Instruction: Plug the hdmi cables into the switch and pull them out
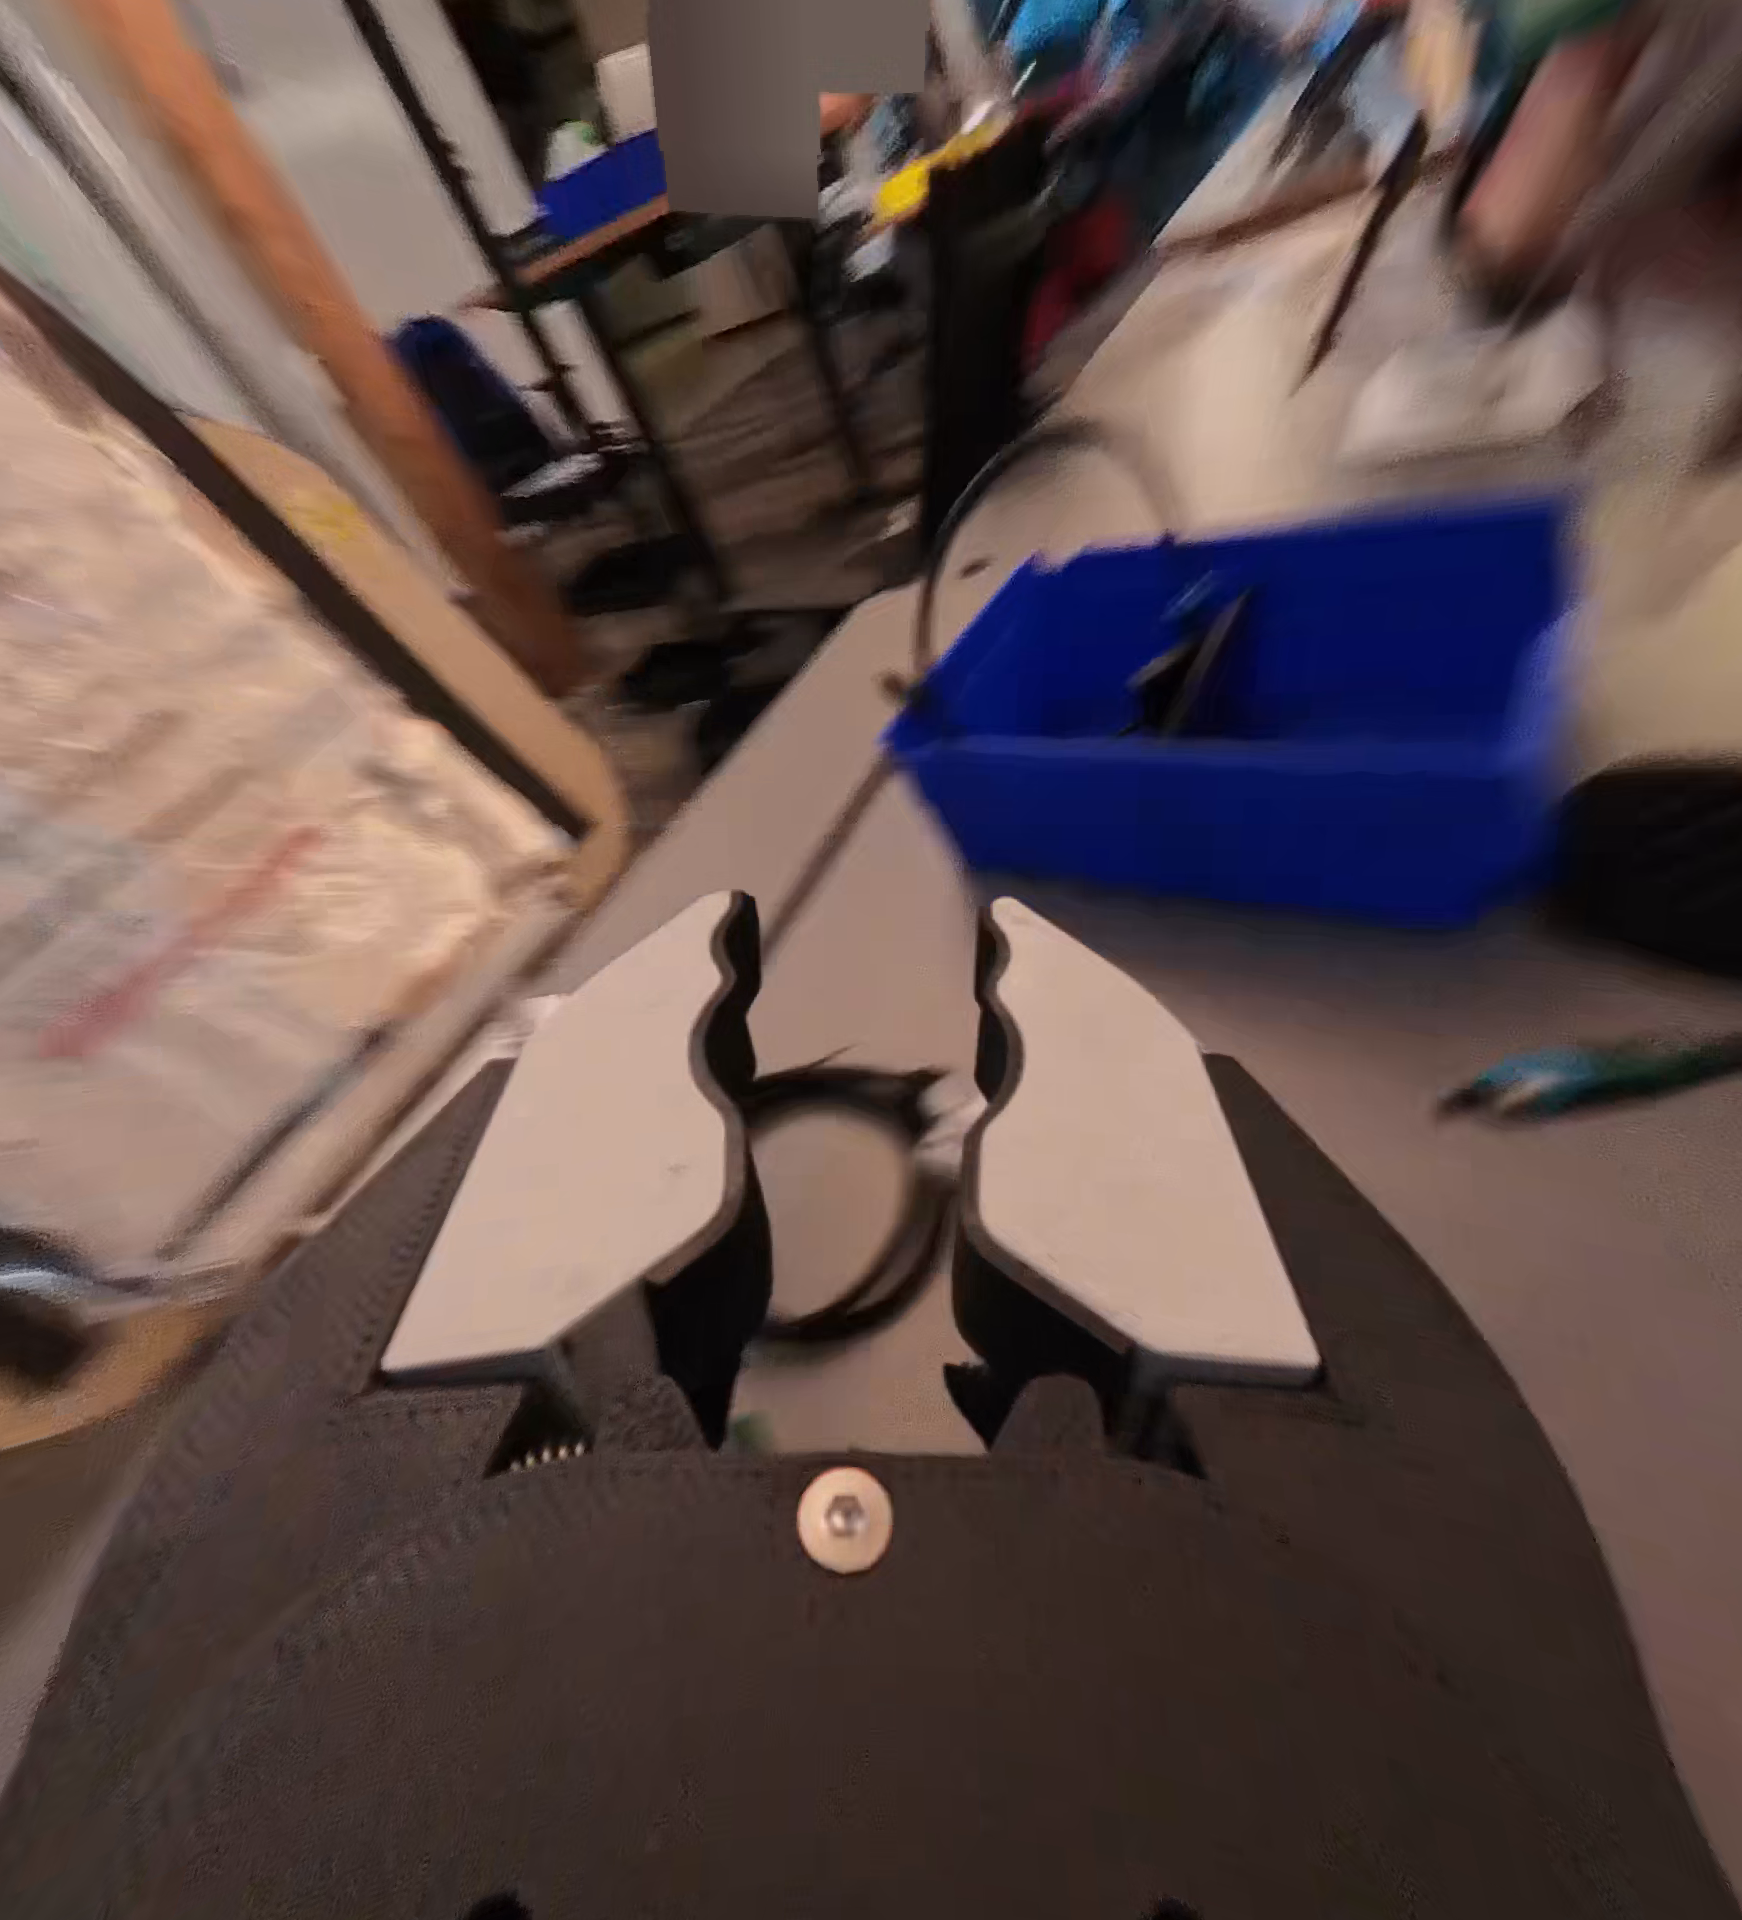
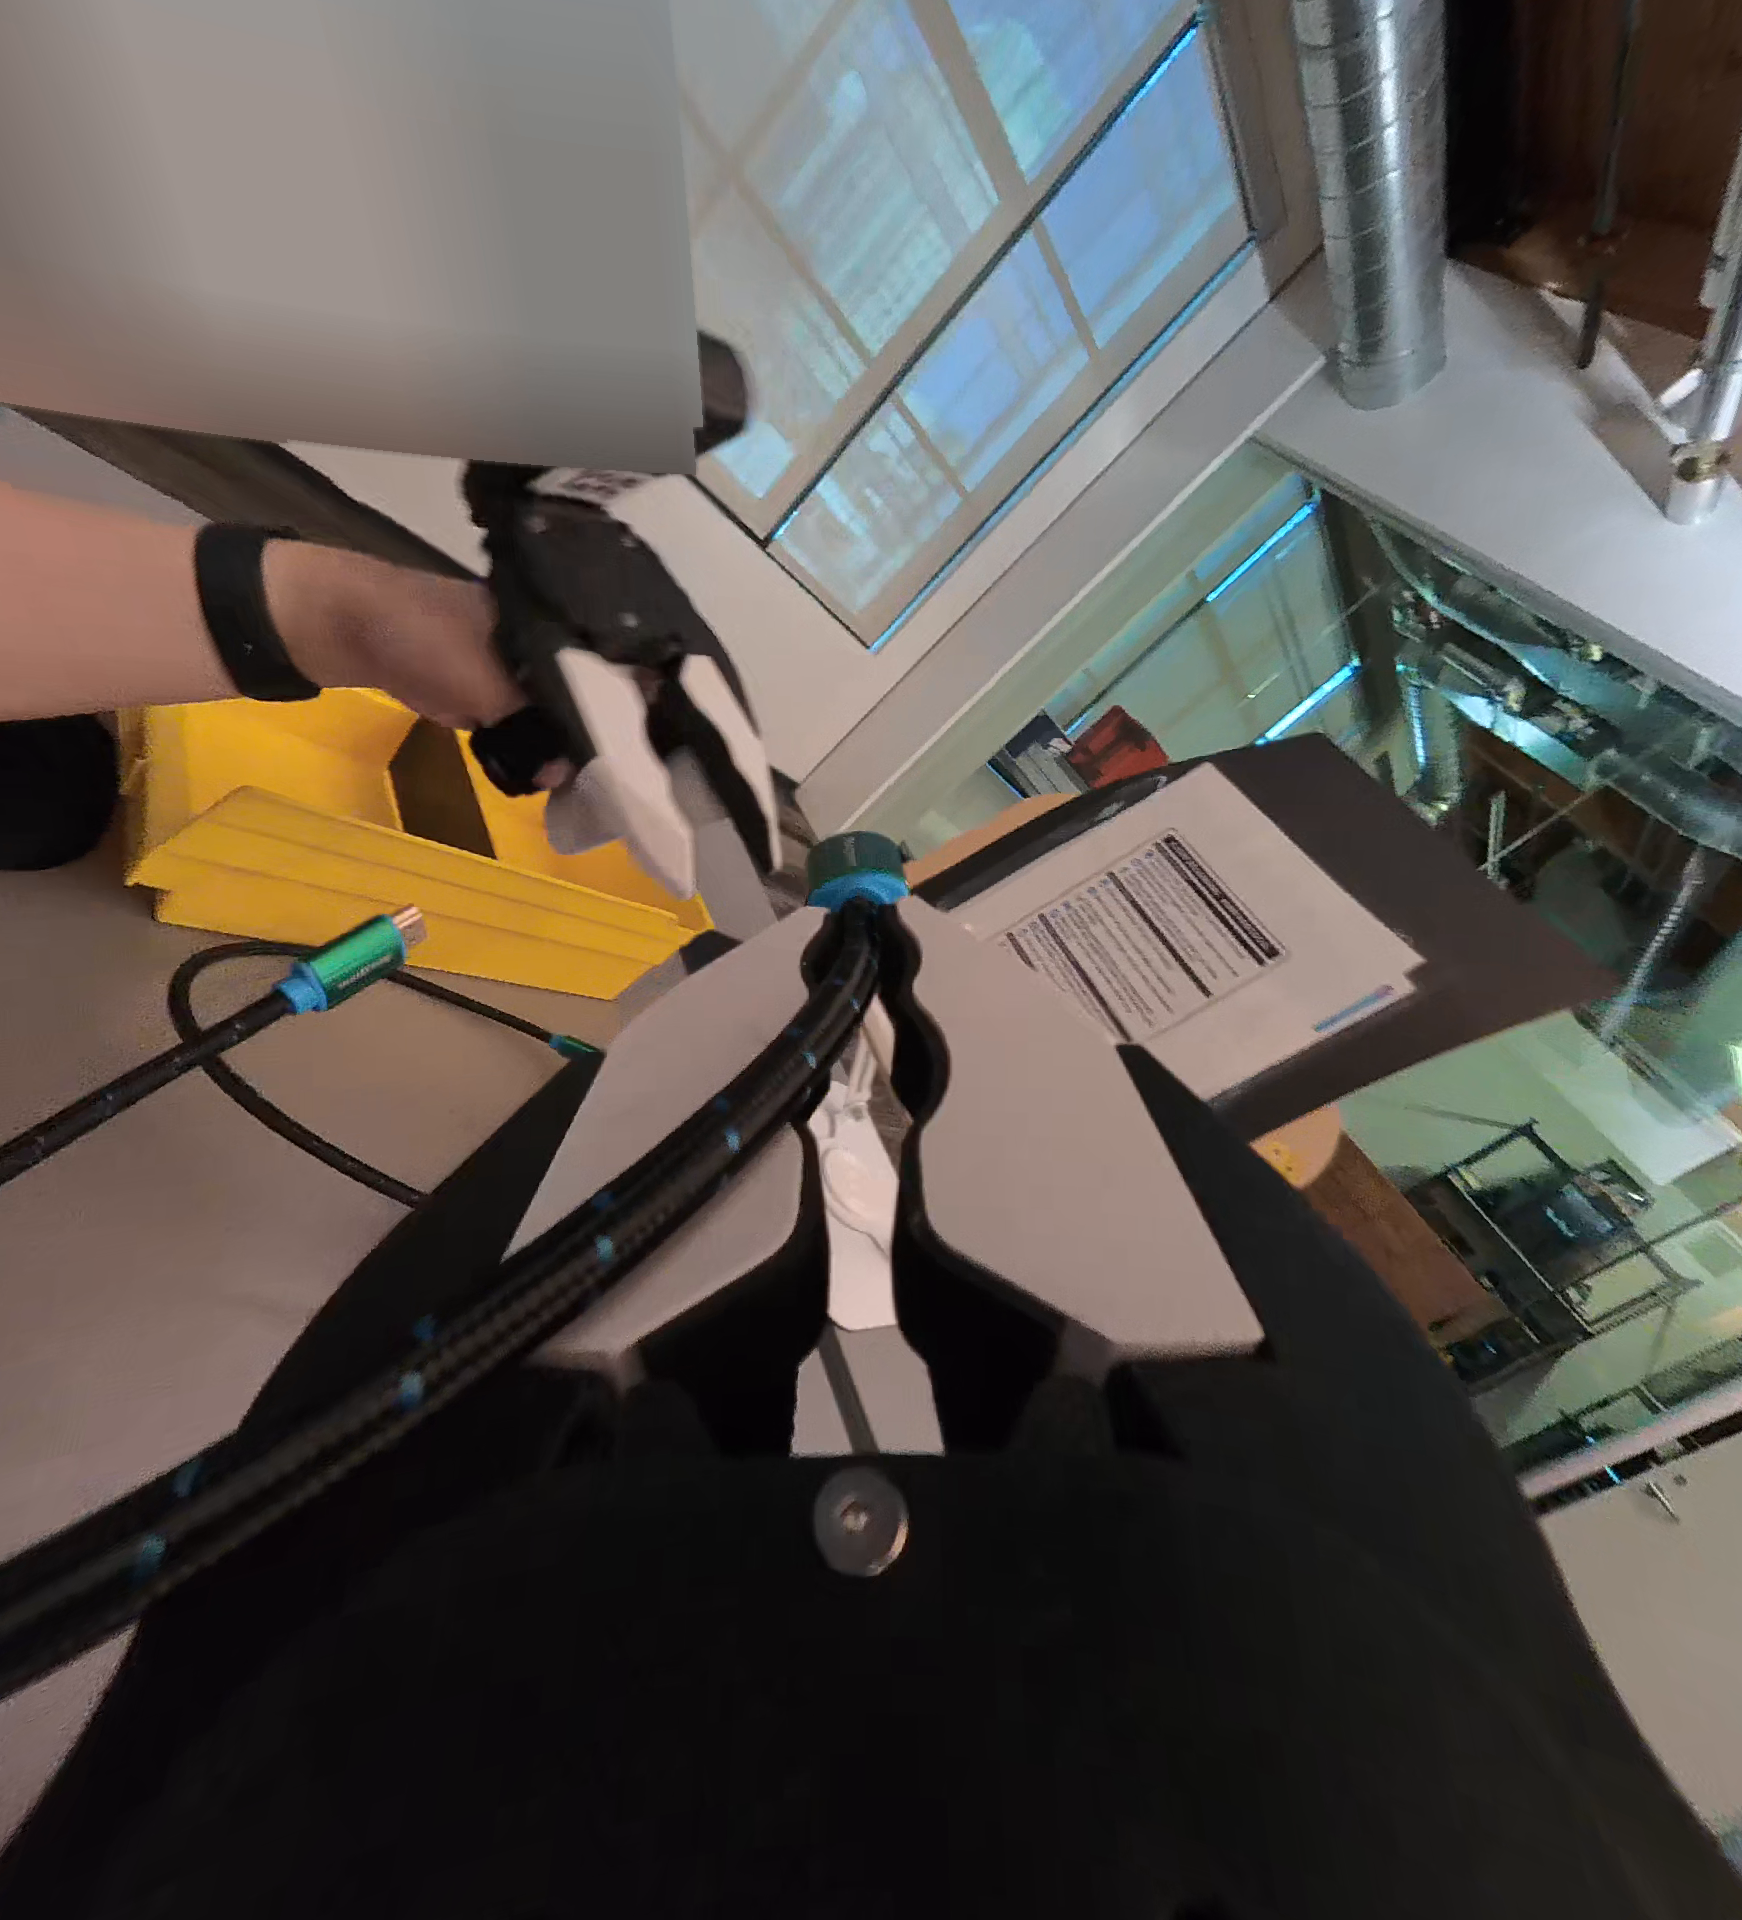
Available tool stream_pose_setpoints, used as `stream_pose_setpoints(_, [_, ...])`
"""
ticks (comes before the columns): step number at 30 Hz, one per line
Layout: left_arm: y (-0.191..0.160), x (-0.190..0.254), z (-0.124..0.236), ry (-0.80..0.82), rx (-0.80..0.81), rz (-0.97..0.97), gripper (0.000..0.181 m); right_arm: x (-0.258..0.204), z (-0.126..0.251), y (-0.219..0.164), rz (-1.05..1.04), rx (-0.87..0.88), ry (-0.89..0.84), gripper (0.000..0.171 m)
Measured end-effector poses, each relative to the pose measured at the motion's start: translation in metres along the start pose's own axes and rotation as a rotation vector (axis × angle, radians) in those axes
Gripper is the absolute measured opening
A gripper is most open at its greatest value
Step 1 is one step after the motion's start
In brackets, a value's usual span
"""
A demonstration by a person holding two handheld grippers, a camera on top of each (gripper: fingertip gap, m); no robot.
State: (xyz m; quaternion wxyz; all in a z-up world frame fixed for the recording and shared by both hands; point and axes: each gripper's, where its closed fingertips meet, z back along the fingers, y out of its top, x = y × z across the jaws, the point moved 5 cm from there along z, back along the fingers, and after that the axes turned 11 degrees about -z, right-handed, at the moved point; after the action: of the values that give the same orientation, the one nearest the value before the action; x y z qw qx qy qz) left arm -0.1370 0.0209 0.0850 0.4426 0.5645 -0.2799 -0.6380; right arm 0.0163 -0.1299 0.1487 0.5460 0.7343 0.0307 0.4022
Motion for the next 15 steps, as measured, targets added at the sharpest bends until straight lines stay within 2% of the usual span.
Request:
stream_pose_setpoints(2, [-0.017,0.000,-0.004,0.146,-0.084,-0.253,0.032,0.006,0.008,0.001,-0.012,-0.008,-0.021,0.008])
stream_pose_setpoints(3, [-0.024,0.002,-0.011,0.152,-0.116,-0.323,0.034,0.008,0.012,0.001,-0.015,-0.007,-0.028,0.008])
stream_pose_setpoints(5, [-0.044,0.008,-0.028,0.069,-0.222,-0.398,0.050,0.012,0.016,0.001,-0.013,-0.003,-0.038,0.008])
stream_pose_setpoints(7, [-0.071,0.008,-0.042,-0.010,-0.381,-0.543,0.058,0.016,0.019,0.001,-0.018,0.002,-0.047,0.007])
stream_pose_setpoints(10, [-0.107,0.007,-0.054,-0.141,-0.575,-0.786,0.060,0.020,0.024,0.000,-0.016,0.006,-0.065,0.008])
stream_pose_setpoints(12, [-0.119,0.013,-0.063,-0.248,-0.623,-0.902,0.061,0.023,0.027,0.000,-0.017,0.008,-0.075,0.008])
stream_pose_setpoints(15, [-0.128,0.024,-0.079,-0.391,-0.604,-1.054,0.064,0.027,0.034,0.001,-0.017,0.015,-0.092,0.007])
